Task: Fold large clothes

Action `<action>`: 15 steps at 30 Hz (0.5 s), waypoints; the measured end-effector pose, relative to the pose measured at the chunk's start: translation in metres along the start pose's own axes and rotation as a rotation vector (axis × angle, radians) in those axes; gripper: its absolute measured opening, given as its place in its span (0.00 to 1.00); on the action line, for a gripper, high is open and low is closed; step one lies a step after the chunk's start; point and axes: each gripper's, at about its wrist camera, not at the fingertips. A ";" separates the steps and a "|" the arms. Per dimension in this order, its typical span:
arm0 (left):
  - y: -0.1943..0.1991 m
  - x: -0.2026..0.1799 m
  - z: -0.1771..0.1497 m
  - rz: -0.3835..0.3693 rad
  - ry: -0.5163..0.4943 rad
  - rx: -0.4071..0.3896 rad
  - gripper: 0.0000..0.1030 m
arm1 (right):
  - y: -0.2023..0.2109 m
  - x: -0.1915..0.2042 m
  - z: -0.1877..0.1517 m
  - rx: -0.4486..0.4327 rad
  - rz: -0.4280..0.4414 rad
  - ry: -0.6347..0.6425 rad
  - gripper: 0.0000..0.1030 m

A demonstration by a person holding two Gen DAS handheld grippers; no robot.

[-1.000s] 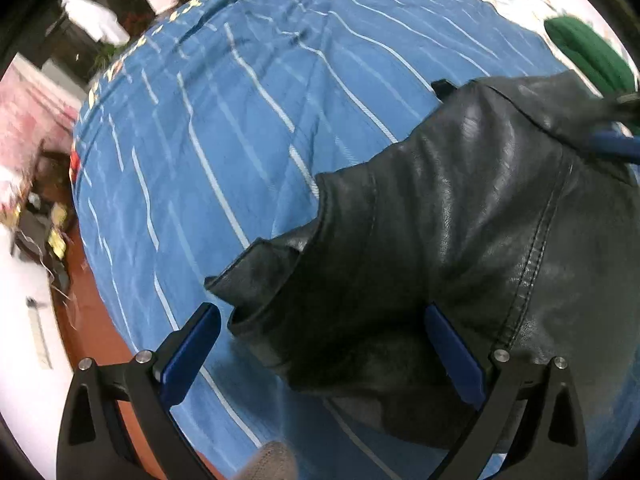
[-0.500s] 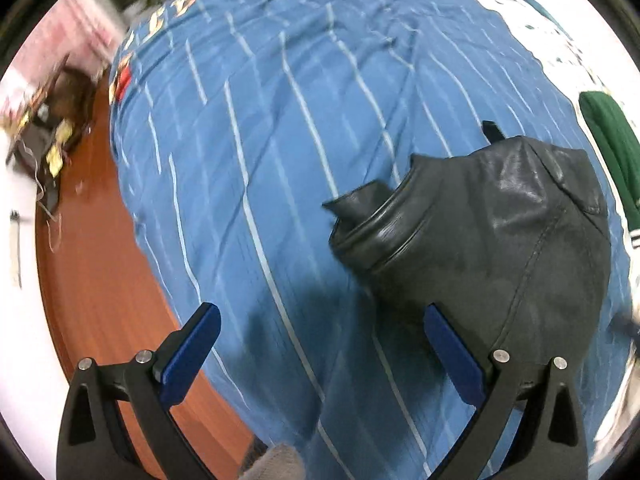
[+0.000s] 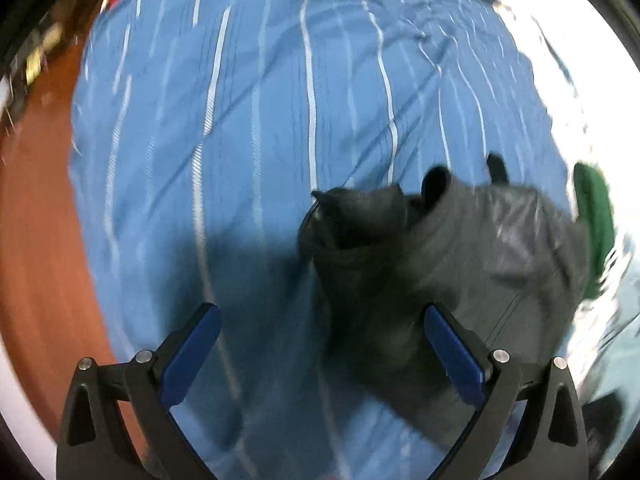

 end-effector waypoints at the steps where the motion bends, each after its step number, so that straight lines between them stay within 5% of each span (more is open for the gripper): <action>1: -0.004 0.001 0.002 -0.033 0.017 0.003 1.00 | 0.009 -0.009 -0.001 -0.025 0.019 -0.009 0.68; 7: -0.010 -0.007 0.011 -0.177 0.032 -0.022 0.98 | 0.004 -0.087 0.006 -0.031 0.201 -0.089 0.69; 11: -0.021 -0.017 0.021 -0.200 -0.006 -0.064 0.54 | -0.016 -0.100 0.012 -0.026 0.391 -0.079 0.69; 15: -0.019 -0.015 0.023 -0.191 -0.042 -0.095 0.40 | -0.032 -0.094 0.021 -0.019 0.492 -0.067 0.69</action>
Point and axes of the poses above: each gripper's, at about its wrist camera, not at the fingertips, and y roughly against the way its jaws point, x to its left, z to its top, and after that the axes turned 8 degrees about z, right-handed
